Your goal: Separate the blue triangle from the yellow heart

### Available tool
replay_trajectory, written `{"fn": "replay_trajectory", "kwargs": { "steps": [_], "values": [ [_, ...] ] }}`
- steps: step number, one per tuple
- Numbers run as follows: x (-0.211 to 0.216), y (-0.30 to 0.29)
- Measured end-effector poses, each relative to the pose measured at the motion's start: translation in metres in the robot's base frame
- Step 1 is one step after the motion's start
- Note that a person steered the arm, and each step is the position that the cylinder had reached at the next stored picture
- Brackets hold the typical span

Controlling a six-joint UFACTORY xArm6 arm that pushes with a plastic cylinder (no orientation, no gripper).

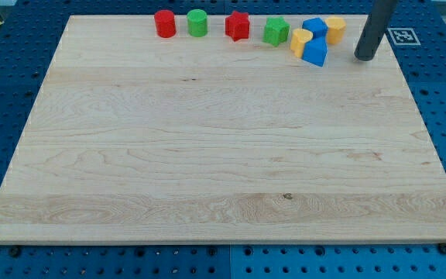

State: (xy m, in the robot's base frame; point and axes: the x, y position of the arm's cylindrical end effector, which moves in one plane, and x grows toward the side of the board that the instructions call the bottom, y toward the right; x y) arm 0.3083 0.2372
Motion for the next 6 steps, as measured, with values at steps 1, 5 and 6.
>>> {"fn": "replay_trajectory", "kwargs": {
  "steps": [1, 5, 6],
  "values": [
    [0.0, 0.0],
    [-0.014, -0.059],
    [-0.014, -0.093]
  ]
}}
